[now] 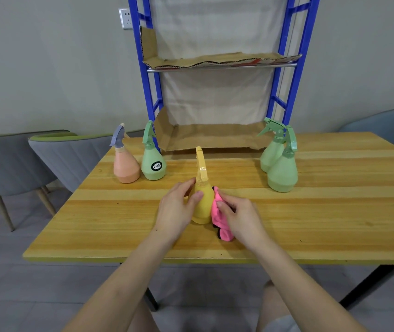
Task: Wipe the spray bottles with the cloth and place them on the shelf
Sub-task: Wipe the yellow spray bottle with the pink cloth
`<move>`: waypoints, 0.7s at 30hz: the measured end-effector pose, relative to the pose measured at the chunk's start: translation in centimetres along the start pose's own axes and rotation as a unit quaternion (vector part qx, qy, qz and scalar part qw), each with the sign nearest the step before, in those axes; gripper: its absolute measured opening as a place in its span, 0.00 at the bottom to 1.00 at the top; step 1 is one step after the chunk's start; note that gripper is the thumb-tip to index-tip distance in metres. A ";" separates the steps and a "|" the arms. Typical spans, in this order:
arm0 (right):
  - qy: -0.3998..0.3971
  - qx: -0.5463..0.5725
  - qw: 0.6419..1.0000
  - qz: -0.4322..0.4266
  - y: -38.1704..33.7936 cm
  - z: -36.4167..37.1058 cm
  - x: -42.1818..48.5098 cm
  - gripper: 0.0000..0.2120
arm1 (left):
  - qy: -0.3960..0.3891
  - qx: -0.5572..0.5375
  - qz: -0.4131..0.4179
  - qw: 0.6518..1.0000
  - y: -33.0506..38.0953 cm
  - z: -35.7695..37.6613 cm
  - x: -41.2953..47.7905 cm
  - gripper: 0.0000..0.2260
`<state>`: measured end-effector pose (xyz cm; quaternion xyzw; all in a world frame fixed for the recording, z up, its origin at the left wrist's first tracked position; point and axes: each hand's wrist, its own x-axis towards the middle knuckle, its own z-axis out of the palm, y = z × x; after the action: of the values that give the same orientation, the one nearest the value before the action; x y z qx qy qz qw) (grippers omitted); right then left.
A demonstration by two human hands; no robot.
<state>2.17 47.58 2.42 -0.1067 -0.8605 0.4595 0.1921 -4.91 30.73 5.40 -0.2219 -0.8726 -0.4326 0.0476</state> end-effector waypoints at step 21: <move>0.013 0.211 0.977 -0.030 -4.1 0.1 0.9 0.19 | 0.004 -0.005 0.019 1.000 -0.9 0.6 0.1 0.17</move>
<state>1.30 45.60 5.98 -0.0441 -0.7443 0.6236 0.2348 -5.34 30.73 4.44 -0.2371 -0.8657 -0.4370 0.0580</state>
